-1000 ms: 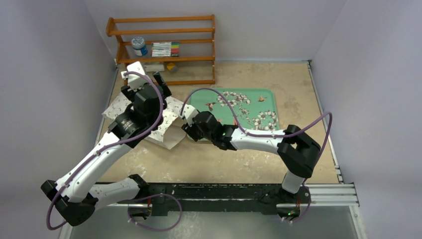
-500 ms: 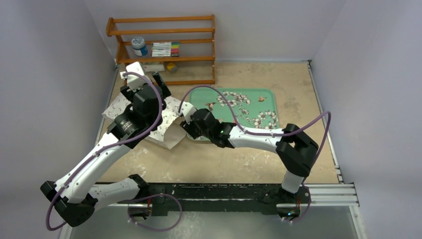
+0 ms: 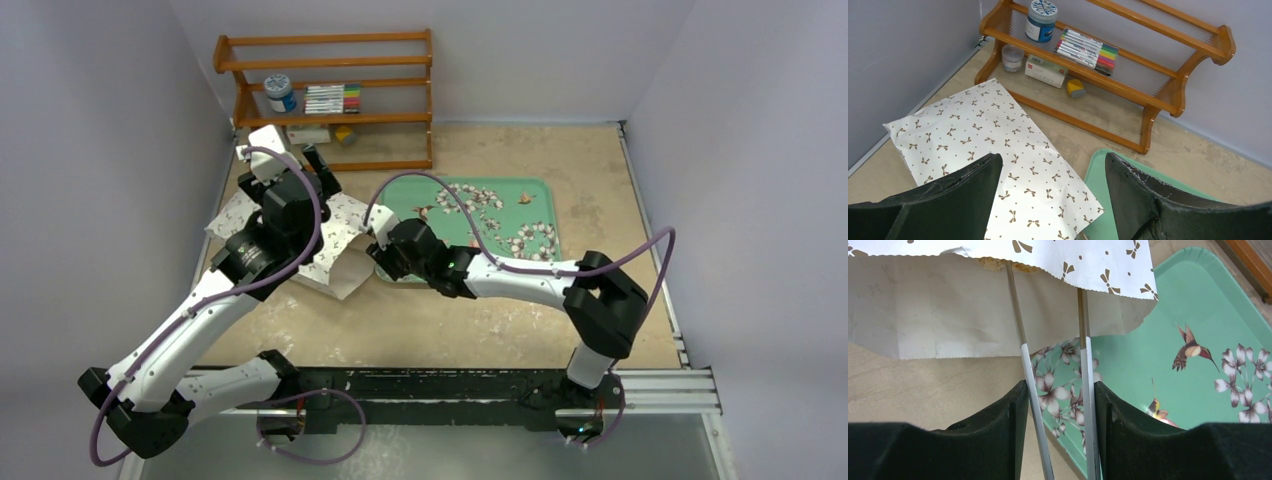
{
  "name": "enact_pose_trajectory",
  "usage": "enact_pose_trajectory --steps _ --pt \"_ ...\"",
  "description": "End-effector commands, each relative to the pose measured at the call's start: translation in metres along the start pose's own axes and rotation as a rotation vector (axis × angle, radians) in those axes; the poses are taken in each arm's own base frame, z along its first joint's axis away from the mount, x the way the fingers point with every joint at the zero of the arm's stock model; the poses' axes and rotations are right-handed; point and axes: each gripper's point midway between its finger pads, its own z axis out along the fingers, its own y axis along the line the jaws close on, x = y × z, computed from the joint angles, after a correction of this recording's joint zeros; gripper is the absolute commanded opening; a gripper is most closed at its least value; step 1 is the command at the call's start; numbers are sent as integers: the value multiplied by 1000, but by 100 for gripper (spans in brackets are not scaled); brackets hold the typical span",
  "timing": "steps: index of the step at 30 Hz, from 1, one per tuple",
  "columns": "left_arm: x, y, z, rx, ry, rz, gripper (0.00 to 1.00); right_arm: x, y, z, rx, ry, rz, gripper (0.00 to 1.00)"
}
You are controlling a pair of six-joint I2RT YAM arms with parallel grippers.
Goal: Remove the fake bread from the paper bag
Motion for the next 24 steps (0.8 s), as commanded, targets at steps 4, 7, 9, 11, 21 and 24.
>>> enact_pose_trajectory --steps 4,7,9,11,21,24 --pt "-7 1 -1 2 -18 -46 76 -38 -6 -3 24 -86 56 11" --pt "-9 1 -1 3 -19 -49 76 -33 4 10 -11 -45 62 24" --pt "-9 1 -2 2 -21 -50 76 -30 10 15 -35 -24 61 35" --pt "-10 1 -2 2 -21 -48 76 -30 12 18 -49 -24 61 42" --pt "-8 0 0 0 -18 -40 76 -24 13 18 -48 -18 65 55" --pt "-8 0 0 1 -18 -41 76 -23 13 17 -48 -19 67 56"
